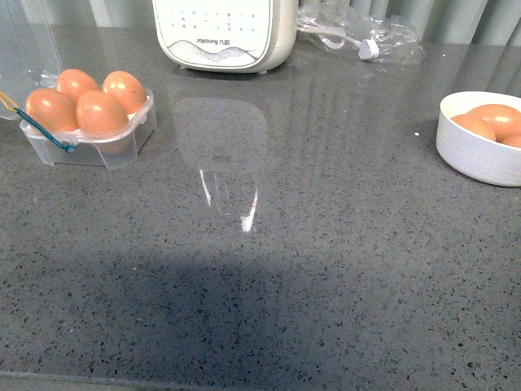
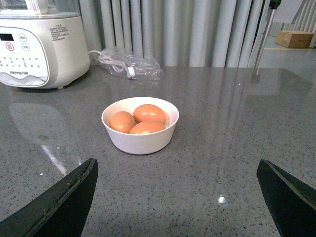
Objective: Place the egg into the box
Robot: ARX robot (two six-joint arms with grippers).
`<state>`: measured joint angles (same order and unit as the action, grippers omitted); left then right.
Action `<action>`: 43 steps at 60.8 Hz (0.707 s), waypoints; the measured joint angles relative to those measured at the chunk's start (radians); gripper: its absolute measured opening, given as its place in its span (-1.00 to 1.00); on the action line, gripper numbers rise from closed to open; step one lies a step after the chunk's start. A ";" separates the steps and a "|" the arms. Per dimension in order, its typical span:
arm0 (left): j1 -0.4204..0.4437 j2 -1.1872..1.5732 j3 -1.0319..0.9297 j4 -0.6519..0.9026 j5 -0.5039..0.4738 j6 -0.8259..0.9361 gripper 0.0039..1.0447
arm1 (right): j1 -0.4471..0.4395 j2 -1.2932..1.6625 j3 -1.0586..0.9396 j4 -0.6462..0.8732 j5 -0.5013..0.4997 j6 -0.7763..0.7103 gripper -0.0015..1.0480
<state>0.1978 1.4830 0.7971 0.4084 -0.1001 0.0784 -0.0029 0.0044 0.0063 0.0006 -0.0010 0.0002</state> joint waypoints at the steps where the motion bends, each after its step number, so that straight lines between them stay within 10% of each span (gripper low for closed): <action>1: -0.002 0.001 0.000 0.000 -0.002 0.000 0.87 | 0.000 0.000 0.000 0.000 0.000 0.000 0.86; 43: -0.277 -0.048 0.000 -0.043 -0.043 -0.084 0.87 | 0.000 0.000 0.000 0.000 0.000 0.000 0.86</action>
<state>-0.0788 1.4349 0.7967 0.3653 -0.1432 -0.0051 -0.0029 0.0044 0.0063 0.0006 -0.0010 0.0002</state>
